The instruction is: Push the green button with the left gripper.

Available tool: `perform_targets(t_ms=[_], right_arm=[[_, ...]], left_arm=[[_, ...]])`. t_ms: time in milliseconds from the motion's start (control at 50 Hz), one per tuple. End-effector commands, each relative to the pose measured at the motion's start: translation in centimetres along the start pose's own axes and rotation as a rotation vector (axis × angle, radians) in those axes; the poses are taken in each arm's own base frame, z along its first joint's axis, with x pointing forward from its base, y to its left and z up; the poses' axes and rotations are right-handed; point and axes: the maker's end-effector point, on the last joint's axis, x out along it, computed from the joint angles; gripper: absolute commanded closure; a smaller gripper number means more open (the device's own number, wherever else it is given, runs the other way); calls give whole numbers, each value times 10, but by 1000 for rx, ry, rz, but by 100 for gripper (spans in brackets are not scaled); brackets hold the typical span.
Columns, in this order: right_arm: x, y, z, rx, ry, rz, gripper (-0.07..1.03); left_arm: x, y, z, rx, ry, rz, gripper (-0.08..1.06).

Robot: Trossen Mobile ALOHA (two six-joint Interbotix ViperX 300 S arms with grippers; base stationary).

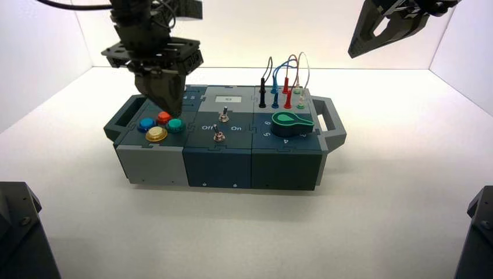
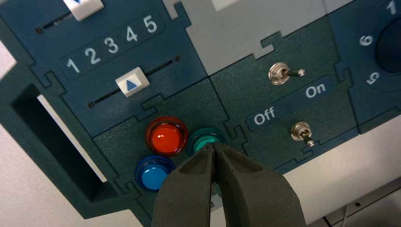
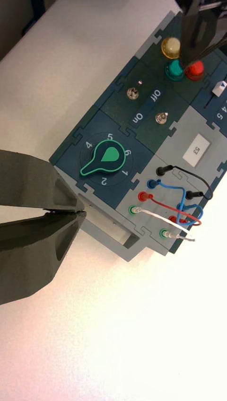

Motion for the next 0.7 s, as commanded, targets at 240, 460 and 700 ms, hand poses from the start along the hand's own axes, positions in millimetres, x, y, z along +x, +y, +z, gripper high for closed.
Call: perform_targets(t_ms=[240,460,700], right_arm=[[-6,1,16,-5,-41,3,98],[-6,1,16,-5,-41,3,98],[-7,1,16,-5,-43,3,98]], left_arm=[[7,0,5,6,14,3,101],[12,1,2,4,34,5,101],[12,0,-2,4,40,4,101]])
